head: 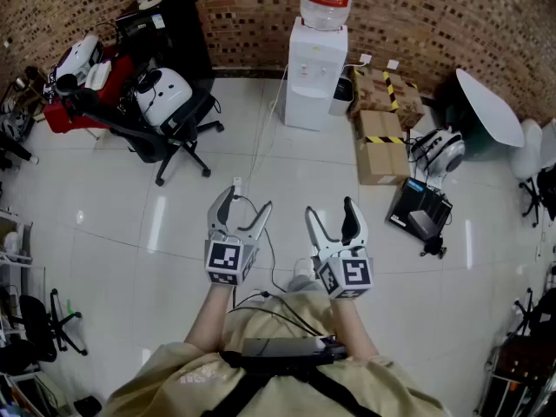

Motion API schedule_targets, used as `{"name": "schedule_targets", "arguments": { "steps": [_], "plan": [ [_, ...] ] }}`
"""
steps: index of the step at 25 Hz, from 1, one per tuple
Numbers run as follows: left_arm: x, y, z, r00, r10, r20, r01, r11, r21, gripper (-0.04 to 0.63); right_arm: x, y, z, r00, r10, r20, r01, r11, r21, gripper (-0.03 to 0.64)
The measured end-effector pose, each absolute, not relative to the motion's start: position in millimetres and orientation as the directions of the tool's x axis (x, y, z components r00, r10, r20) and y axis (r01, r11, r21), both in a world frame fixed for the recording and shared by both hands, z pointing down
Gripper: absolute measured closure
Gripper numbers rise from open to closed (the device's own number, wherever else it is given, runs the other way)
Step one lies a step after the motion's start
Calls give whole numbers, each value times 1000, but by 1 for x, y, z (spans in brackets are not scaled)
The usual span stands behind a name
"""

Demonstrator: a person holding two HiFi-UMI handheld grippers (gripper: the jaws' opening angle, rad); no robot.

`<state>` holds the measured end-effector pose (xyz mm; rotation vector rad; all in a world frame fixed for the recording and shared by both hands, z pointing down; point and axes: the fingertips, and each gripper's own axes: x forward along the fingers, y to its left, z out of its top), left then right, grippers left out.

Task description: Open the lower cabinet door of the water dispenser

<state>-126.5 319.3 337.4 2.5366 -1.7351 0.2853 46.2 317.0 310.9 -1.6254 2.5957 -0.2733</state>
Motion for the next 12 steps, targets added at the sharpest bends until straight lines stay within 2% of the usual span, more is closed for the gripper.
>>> {"name": "schedule_targets", "arguments": {
  "steps": [12],
  "plan": [
    [-42,221,312,342,-925,164,-933,-356,-60,252,151,211,306,-419,-908,17,-888,405,-219,229]
  ]
}}
